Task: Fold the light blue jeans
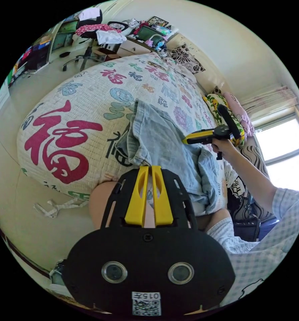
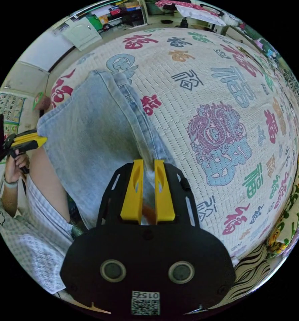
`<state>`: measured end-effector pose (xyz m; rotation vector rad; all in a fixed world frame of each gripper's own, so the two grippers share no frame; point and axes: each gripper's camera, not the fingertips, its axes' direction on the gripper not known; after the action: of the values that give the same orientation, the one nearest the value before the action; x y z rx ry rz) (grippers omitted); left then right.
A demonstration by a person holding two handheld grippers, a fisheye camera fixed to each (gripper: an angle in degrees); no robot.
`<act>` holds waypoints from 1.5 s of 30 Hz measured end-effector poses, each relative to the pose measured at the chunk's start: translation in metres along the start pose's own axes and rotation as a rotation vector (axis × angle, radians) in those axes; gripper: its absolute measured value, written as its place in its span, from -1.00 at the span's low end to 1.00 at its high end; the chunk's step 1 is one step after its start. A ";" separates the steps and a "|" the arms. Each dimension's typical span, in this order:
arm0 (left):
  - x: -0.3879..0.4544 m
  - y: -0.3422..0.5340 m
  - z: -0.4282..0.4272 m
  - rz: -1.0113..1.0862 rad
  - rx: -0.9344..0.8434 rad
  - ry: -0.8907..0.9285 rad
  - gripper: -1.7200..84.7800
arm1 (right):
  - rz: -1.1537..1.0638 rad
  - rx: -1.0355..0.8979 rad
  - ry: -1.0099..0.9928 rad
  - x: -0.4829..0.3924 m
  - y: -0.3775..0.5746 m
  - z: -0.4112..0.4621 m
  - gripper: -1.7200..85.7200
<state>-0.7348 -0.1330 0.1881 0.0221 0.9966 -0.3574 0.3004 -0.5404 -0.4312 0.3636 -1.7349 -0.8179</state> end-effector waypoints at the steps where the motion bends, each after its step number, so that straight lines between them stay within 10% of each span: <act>1: 0.000 -0.002 0.005 0.011 -0.008 -0.008 -0.97 | 0.004 0.008 -0.012 -0.002 0.002 -0.009 -0.87; 16: -0.035 -0.008 0.055 -0.006 -0.010 -0.001 -0.85 | 0.250 0.131 -0.059 0.003 0.084 -0.094 -0.73; 27: 0.089 -0.056 0.140 0.469 0.016 0.091 -0.87 | 0.375 0.097 0.090 -0.009 0.159 -0.128 -0.68; 36: 0.143 -0.030 0.278 0.524 -0.179 0.200 -0.93 | 0.403 0.081 -0.309 0.047 0.237 -0.151 -0.96; 45: 0.186 -0.020 0.389 0.574 -0.254 0.179 -0.94 | 0.643 -0.094 0.051 0.135 0.438 -0.256 -0.95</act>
<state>-0.3318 -0.2751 0.2512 0.1088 1.1577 0.3016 0.5656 -0.3988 -0.0012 -0.2336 -1.6160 -0.4109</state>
